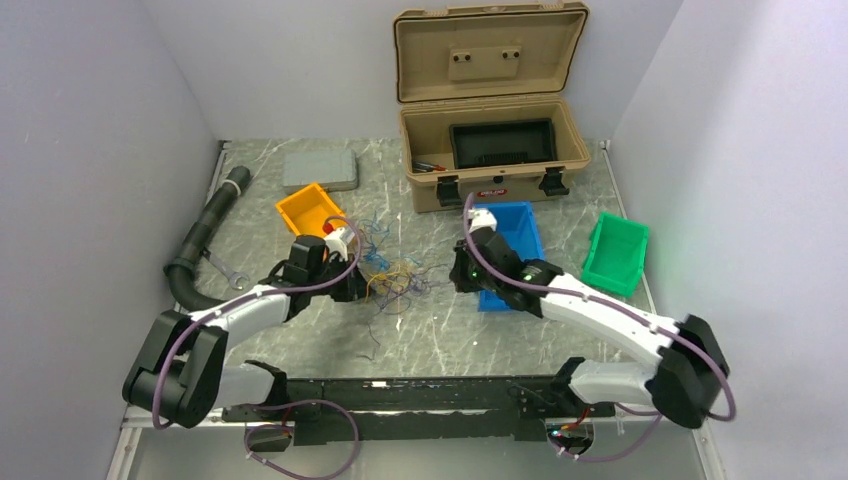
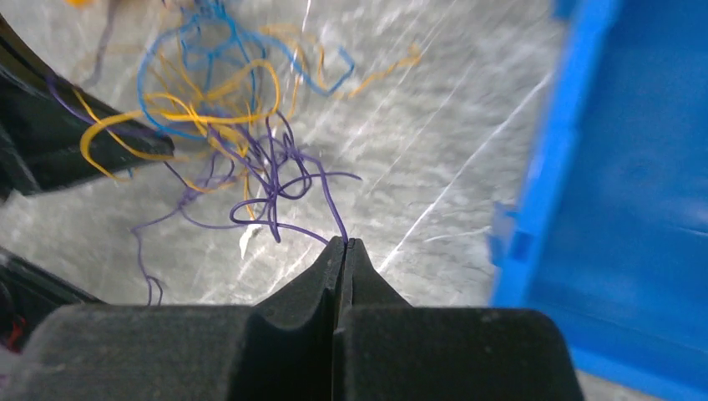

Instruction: Untangle the cables

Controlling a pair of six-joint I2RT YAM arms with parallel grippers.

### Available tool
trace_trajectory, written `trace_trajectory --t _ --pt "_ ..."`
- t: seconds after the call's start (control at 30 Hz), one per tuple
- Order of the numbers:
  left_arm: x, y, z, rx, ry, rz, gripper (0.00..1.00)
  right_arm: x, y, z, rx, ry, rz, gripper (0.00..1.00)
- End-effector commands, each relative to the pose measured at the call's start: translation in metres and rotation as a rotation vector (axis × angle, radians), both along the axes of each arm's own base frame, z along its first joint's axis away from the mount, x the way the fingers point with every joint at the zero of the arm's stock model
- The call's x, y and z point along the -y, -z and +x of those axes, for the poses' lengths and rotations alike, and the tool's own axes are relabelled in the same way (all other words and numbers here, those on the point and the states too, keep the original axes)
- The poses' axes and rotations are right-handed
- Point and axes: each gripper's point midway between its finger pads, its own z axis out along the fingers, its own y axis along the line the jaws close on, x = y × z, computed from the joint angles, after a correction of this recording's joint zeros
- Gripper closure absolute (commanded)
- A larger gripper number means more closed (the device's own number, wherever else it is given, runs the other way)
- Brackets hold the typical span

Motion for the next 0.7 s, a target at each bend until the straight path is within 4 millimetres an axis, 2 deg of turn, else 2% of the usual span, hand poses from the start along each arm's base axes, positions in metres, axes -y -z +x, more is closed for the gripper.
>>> trace_trajectory --t 0.0,0.17,0.33,0.47,0.67 --pt "-0.009 -0.005 0.007 0.032 -0.057 0.012 1.00 0.048 -0.065 0.016 0.149 0.203 -0.050 1.00" --pt "-0.018 -0.003 0.008 0.025 -0.098 0.034 1.00 0.091 -0.132 0.018 0.291 0.338 -0.033 1.00" --pt "-0.022 0.000 0.008 0.006 -0.116 0.025 1.00 0.128 -0.187 0.014 0.413 0.447 0.007 1.00" --pt "-0.026 0.003 0.008 -0.015 -0.136 0.037 1.00 0.138 -0.213 0.010 0.466 0.461 0.028 1.00" --pt "-0.036 0.002 0.008 -0.012 -0.165 0.088 1.00 0.147 -0.230 0.006 0.502 0.470 0.038 1.00"
